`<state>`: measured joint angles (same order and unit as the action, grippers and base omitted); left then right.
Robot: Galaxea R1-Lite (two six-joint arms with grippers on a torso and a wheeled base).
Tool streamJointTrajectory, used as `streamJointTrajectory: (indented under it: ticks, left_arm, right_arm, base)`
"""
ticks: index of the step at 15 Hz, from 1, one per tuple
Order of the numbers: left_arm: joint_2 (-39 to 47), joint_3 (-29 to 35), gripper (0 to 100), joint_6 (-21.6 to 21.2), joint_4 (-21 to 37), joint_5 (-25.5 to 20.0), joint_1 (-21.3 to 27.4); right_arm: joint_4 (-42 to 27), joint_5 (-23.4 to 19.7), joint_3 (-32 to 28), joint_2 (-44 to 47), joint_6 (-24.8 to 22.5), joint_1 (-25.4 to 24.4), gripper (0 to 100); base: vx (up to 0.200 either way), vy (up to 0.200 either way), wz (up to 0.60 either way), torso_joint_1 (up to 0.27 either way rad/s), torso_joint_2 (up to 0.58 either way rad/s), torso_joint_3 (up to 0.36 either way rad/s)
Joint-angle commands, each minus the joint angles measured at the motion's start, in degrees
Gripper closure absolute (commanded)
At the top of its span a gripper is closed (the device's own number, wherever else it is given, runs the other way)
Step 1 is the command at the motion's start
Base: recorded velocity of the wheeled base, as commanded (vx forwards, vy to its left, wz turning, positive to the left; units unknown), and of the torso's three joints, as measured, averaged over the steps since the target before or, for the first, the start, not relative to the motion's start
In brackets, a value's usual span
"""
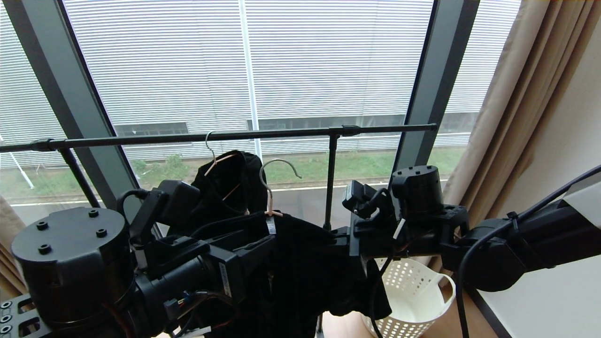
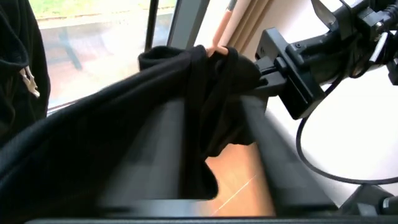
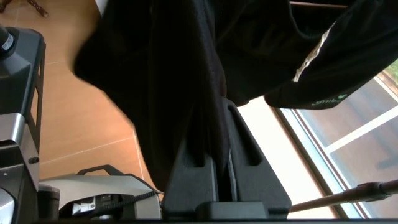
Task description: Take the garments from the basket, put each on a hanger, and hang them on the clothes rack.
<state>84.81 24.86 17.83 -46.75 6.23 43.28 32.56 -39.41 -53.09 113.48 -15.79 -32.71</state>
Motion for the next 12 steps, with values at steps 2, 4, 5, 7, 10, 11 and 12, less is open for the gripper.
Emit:
streamJointTrajectory:
  ticks: [2, 4, 5, 7, 10, 11, 12]
  left_arm:
    - [-2.0, -0.5, 0, -0.3, 0.4, 0.0, 0.2]
    - [-5.1, 1.2, 0, -0.5, 6.0, 0.1, 0.2]
    - [-6.6, 2.0, 0, -0.5, 7.8, 0.1, 0.0]
    - [-10.2, 3.3, 0, -0.6, 11.0, 0.1, -0.1]
    - [-13.6, 4.9, 0, -1.7, 15.2, -0.6, -4.1]
    - [-13.6, 4.8, 0, -2.2, 15.3, -0.7, -5.7]
    - [-13.5, 4.6, 0, -2.8, 15.3, -1.7, -7.7]
  right_arm:
    - [0.1, 0.0, -0.2, -0.1, 0.0, 0.3, 100]
    - [0.1, 0.0, -0.3, -0.3, 0.0, 1.3, 100]
    - [0.1, 0.0, -0.7, -0.3, 0.0, 2.0, 100]
    - [0.1, -0.1, -1.5, -0.2, 0.0, 4.1, 100]
    - [1.6, -2.9, -2.0, -0.3, -0.2, 7.6, 100]
    - [2.5, -3.2, -2.0, -0.3, -0.3, 8.3, 100]
    - [3.4, -3.4, -1.8, -0.3, -0.4, 9.2, 100]
  base:
    - [0.0, 0.0, 0.0, 0.0, 0.0, 0.0]
    - [0.0, 0.0, 0.0, 0.0, 0.0, 0.0]
    - [0.0, 0.0, 0.0, 0.0, 0.0, 0.0]
    - [0.0, 0.0, 0.0, 0.0, 0.0, 0.0]
    - [0.0, 0.0, 0.0, 0.0, 0.0, 0.0]
    - [0.0, 0.0, 0.0, 0.0, 0.0, 0.0]
    - [0.0, 0.0, 0.0, 0.0, 0.0, 0.0]
